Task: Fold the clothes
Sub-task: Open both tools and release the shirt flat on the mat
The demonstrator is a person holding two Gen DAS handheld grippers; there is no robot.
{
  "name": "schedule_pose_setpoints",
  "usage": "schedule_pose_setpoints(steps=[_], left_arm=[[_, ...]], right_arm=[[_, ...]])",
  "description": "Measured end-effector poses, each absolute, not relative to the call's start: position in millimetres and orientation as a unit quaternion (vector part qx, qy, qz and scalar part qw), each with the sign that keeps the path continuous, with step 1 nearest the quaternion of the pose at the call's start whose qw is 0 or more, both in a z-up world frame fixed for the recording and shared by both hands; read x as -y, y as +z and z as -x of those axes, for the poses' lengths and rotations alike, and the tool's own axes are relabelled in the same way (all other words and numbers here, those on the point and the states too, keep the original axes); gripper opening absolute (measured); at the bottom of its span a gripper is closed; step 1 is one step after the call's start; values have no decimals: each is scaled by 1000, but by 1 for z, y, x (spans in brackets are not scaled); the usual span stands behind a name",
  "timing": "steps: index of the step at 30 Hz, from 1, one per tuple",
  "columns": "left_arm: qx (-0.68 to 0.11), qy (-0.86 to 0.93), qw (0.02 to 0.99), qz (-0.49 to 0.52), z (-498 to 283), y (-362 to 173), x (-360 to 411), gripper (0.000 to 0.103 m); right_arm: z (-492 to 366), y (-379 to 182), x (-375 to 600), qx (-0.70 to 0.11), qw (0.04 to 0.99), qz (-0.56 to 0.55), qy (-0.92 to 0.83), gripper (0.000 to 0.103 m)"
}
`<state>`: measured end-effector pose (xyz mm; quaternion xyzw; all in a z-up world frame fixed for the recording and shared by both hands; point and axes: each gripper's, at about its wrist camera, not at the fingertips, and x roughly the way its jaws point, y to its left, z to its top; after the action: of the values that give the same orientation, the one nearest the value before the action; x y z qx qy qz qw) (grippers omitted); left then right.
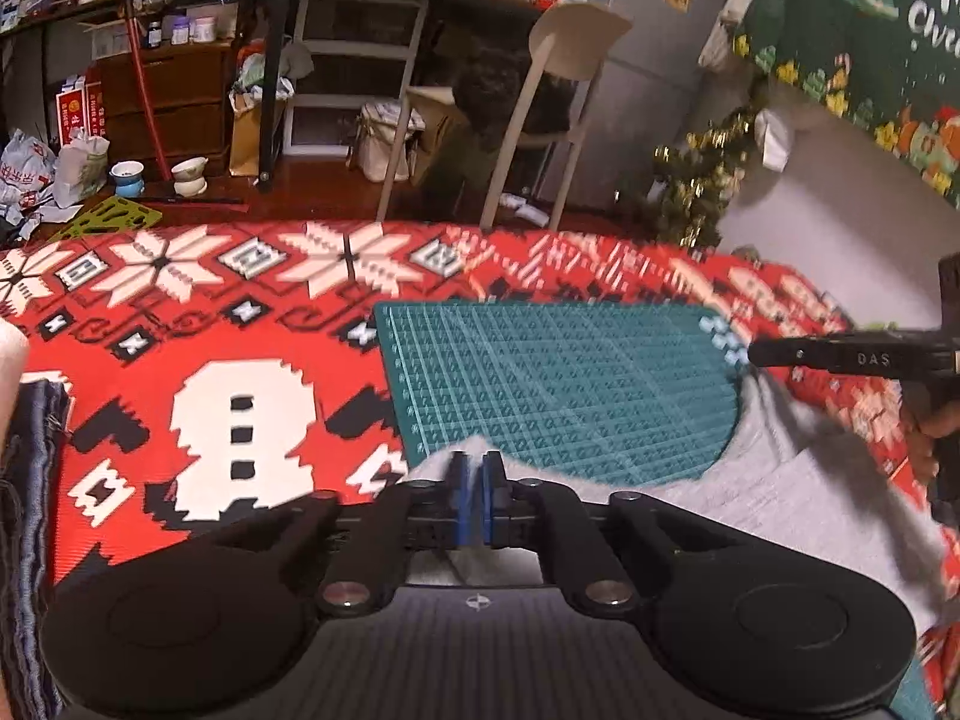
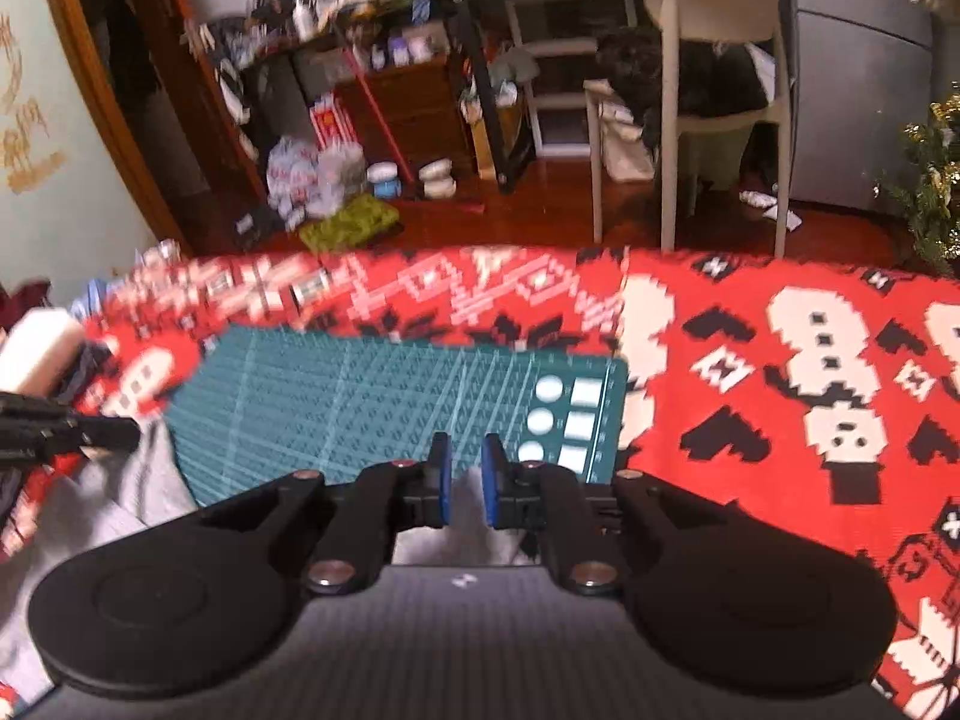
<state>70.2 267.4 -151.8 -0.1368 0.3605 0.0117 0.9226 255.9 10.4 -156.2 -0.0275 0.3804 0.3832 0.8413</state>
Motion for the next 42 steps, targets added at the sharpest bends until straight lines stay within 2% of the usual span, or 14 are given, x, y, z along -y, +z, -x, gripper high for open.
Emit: schedule_pose_setpoints(steps=[2,4,6,8,10,14,17,25,28,31,33,37,40,42], left_arm=[[-348,20,927,139,-62,-141,-267,23],[-339,28,931,132,-52,-129,-263,33],[-333,31,935,121,-39,-117,-255,37],[-330,34,936,115,-24,-106,-246,49],[-329,27,936,118,-8,-100,-235,56],[-334,11,935,119,21,-96,-207,58],[-330,-8,936,120,41,-104,-180,63],[-360,5,923,138,57,-160,-136,63],[-354,15,928,112,59,-168,-124,63],[-353,21,932,82,60,-173,-115,65],[-354,21,932,71,60,-176,-112,71],[-351,5,932,87,61,-180,-113,95],[-357,4,931,82,60,-180,-111,103],[-361,4,929,78,59,-180,-110,103]], right_arm=[[-246,-140,-3,-368,846,24,385,12],[-231,-122,5,-354,851,30,388,13],[-214,-106,15,-344,852,32,394,32],[-195,-96,26,-336,855,36,393,41],[-174,-90,36,-335,856,38,392,46],[-128,-91,54,-336,857,47,387,68],[-93,-103,63,-349,854,52,381,71],[-25,-155,63,-357,869,59,338,75],[-13,-173,61,-355,877,70,316,80],[-3,-179,57,-340,881,89,316,90],[3,-183,51,-337,879,113,318,102],[7,-186,49,-328,881,124,316,102],[6,-186,49,-330,879,126,320,102],[4,-185,47,-334,878,127,319,102]])
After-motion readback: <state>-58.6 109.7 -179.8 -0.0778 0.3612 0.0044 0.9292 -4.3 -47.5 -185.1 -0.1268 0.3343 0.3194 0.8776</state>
